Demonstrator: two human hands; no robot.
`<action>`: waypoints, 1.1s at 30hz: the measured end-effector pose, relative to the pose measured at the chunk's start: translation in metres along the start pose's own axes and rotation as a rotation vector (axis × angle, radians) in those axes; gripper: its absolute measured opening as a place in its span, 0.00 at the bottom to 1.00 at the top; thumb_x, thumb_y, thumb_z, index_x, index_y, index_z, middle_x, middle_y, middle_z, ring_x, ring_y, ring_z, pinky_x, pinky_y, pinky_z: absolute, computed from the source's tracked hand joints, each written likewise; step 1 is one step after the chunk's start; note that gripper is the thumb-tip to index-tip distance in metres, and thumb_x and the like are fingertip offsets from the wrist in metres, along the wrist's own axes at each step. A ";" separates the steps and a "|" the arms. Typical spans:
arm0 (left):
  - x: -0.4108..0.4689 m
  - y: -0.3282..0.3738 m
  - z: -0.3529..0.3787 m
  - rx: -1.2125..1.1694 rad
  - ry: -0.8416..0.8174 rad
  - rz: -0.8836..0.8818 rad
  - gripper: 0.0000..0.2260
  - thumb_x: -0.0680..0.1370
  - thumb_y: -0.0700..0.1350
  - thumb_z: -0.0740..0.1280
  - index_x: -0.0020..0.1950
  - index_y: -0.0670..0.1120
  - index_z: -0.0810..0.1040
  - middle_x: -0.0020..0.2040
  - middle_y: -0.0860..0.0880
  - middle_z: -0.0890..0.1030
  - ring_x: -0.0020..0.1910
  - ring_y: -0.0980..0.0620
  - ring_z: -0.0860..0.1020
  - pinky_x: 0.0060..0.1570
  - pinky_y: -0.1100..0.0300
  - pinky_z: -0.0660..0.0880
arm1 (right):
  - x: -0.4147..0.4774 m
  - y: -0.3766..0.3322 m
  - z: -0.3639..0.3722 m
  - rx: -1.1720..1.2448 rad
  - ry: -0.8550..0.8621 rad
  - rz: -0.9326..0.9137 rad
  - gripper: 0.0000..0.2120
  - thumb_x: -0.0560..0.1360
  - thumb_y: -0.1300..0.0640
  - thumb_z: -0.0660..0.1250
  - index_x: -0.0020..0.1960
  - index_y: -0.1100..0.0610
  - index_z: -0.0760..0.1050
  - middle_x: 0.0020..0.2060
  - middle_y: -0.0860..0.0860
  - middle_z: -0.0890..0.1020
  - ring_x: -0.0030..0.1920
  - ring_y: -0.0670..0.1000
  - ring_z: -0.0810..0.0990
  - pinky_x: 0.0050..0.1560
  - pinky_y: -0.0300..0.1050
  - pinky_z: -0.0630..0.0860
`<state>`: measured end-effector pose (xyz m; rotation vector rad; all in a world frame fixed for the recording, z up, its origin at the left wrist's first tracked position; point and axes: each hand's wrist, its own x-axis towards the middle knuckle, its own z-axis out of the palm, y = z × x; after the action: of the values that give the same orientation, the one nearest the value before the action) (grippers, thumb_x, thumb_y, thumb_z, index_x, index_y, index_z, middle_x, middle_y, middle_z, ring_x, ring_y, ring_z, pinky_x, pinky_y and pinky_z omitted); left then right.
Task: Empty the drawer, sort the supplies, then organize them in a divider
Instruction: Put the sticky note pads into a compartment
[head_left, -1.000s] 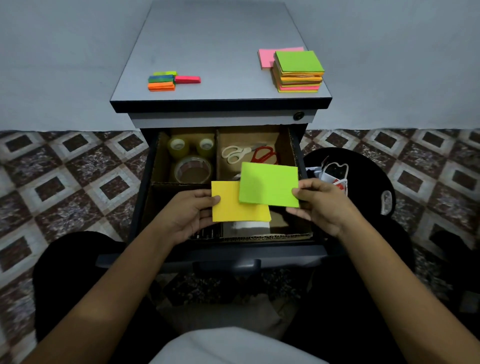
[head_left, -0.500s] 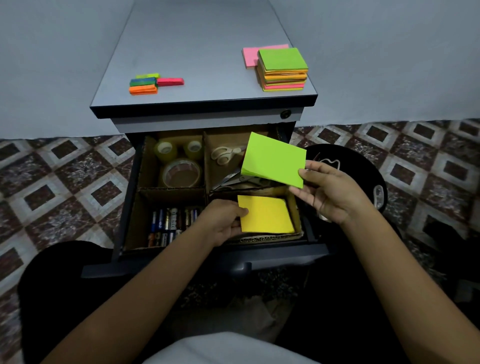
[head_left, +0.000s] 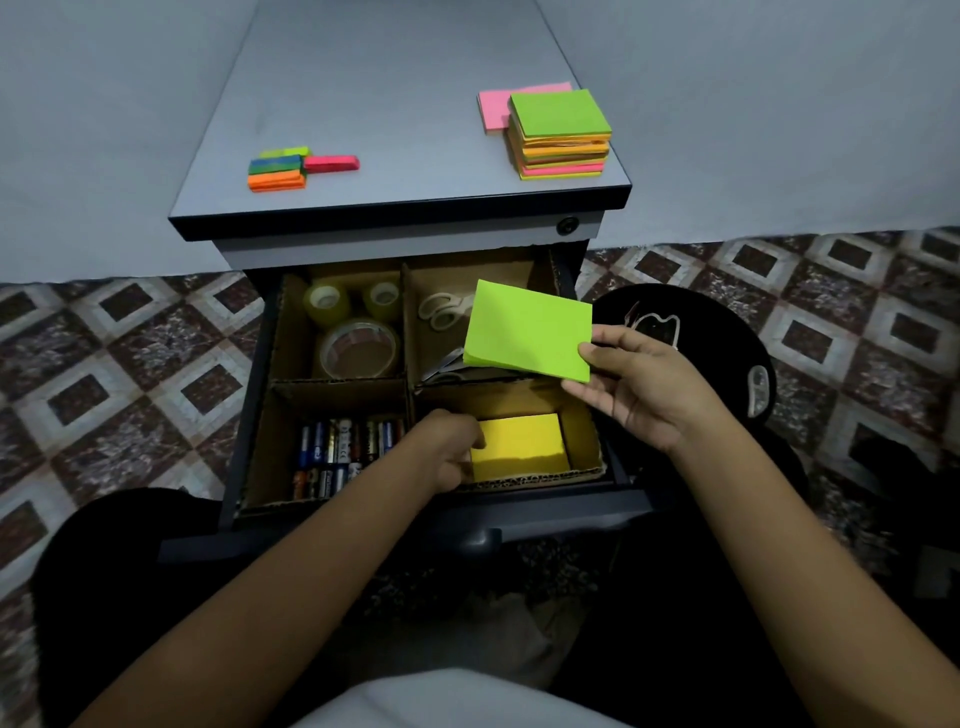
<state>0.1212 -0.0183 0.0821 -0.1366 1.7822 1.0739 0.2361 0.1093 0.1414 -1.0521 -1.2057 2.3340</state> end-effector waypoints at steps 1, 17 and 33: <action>-0.001 0.000 0.000 -0.018 -0.009 -0.003 0.12 0.77 0.29 0.57 0.38 0.42 0.65 0.36 0.44 0.66 0.32 0.49 0.67 0.34 0.56 0.69 | 0.000 0.000 0.000 -0.001 0.002 0.001 0.07 0.77 0.69 0.59 0.47 0.60 0.73 0.42 0.56 0.80 0.29 0.48 0.82 0.32 0.39 0.81; -0.048 0.012 -0.040 -0.140 -0.137 0.220 0.08 0.78 0.34 0.60 0.43 0.43 0.74 0.40 0.45 0.75 0.40 0.50 0.75 0.42 0.59 0.72 | -0.003 0.008 -0.003 -0.123 -0.003 0.026 0.07 0.77 0.68 0.60 0.50 0.60 0.74 0.38 0.55 0.83 0.33 0.51 0.82 0.34 0.40 0.81; -0.008 -0.015 -0.159 0.517 0.662 0.784 0.21 0.80 0.46 0.60 0.72 0.42 0.66 0.69 0.40 0.67 0.69 0.44 0.66 0.66 0.51 0.64 | 0.011 0.038 0.015 -0.732 -0.091 0.181 0.10 0.77 0.71 0.60 0.40 0.58 0.69 0.33 0.53 0.75 0.31 0.48 0.75 0.34 0.41 0.79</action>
<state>0.0221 -0.1436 0.0948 0.6437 2.7785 1.1084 0.2197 0.0841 0.1120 -1.3151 -2.1710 2.1049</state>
